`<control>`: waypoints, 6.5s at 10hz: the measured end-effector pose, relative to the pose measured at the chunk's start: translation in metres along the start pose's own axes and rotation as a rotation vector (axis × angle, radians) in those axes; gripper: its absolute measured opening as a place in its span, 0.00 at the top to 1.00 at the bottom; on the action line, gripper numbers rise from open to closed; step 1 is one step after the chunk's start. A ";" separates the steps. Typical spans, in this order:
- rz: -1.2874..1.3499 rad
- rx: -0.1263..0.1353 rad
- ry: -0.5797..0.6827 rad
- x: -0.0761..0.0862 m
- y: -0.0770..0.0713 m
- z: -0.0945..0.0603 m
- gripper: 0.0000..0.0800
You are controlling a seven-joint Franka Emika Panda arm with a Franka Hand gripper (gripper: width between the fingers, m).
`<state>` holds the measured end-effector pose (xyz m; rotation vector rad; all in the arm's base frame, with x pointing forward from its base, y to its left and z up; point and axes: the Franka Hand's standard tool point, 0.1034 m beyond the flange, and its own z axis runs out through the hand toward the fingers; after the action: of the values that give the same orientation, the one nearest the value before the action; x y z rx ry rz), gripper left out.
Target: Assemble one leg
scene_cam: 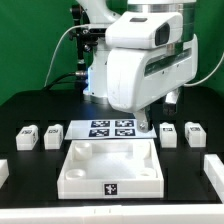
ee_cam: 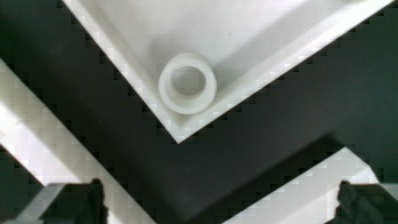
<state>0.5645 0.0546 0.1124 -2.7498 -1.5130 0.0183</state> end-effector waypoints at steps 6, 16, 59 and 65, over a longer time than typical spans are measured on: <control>-0.695 0.040 0.010 -0.109 -0.075 0.075 0.19; -0.583 0.053 0.020 -0.129 -0.081 0.105 0.70; -0.439 -0.013 0.072 -0.023 -0.065 0.085 0.19; 0.150 -0.030 0.095 0.014 -0.099 0.045 0.19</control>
Offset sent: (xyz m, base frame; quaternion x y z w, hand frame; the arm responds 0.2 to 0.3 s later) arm -0.0854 -0.0218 -0.0347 0.0017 0.0503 -0.3064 0.9506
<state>0.4876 0.1196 0.0678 -2.8359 -1.2933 -0.1338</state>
